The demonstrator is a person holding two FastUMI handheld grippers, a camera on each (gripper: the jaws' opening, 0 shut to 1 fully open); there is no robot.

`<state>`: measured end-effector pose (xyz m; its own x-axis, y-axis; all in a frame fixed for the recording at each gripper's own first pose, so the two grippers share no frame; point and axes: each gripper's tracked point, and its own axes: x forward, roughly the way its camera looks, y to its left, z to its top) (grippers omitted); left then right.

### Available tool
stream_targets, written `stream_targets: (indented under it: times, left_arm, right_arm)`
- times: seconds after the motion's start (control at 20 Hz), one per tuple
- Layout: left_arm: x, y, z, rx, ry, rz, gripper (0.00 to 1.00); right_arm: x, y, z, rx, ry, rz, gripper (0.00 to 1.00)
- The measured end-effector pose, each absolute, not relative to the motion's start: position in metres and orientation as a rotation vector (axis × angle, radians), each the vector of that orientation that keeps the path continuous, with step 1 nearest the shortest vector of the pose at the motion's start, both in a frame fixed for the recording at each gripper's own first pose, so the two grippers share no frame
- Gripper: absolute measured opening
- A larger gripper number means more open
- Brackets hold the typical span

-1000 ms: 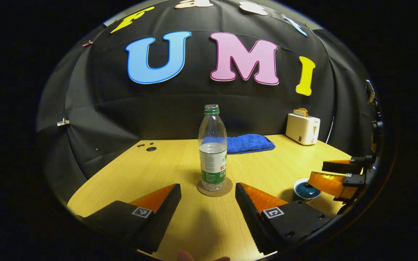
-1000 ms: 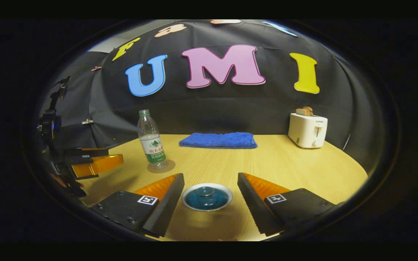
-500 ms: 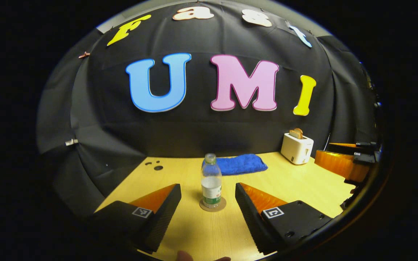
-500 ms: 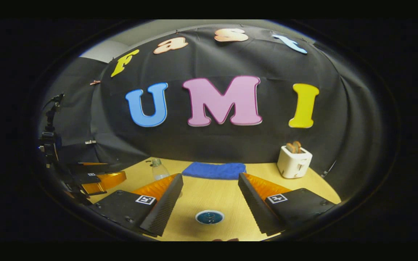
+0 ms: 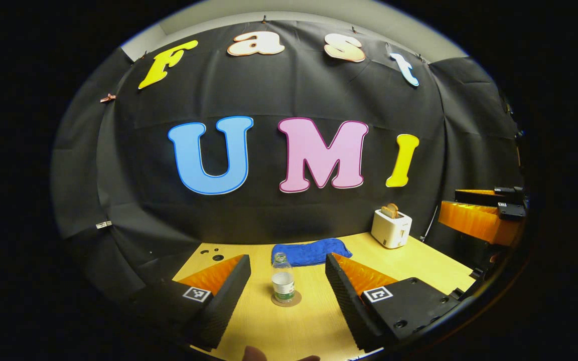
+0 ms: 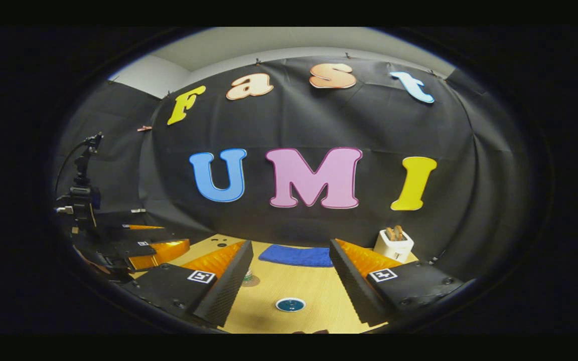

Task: Open the teacup lid with one hand, grasp the water bottle and pour water into the teacup with the other hand; after pouring, place the water bottle on the coaster and then close the teacup lid.

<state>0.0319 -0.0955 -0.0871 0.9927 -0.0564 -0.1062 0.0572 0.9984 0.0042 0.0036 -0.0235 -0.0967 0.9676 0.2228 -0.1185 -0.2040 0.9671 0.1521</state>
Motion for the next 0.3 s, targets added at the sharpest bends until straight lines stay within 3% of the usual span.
stream_targets:
  times: [0.05, 0.15, 0.2, 0.3]
  left_arm:
    - [0.027, -0.096, -0.085, 0.003, 0.101, -0.059, 0.95]
    - [0.022, -0.095, -0.083, 0.005, 0.094, -0.061, 0.95]
    - [0.020, -0.093, -0.085, 0.008, 0.096, -0.060, 0.95]
    - [0.019, -0.087, -0.084, 0.006, 0.089, -0.052, 0.95]
  right_arm:
    - [-0.002, -0.026, -0.093, 0.134, 0.131, 0.210, 0.91]
    - [-0.008, -0.030, -0.090, 0.130, 0.124, 0.198, 0.95]
    - [-0.010, -0.031, -0.090, 0.133, 0.124, 0.190, 0.90]
    - [-0.015, -0.036, -0.091, 0.141, 0.129, 0.169, 0.95]
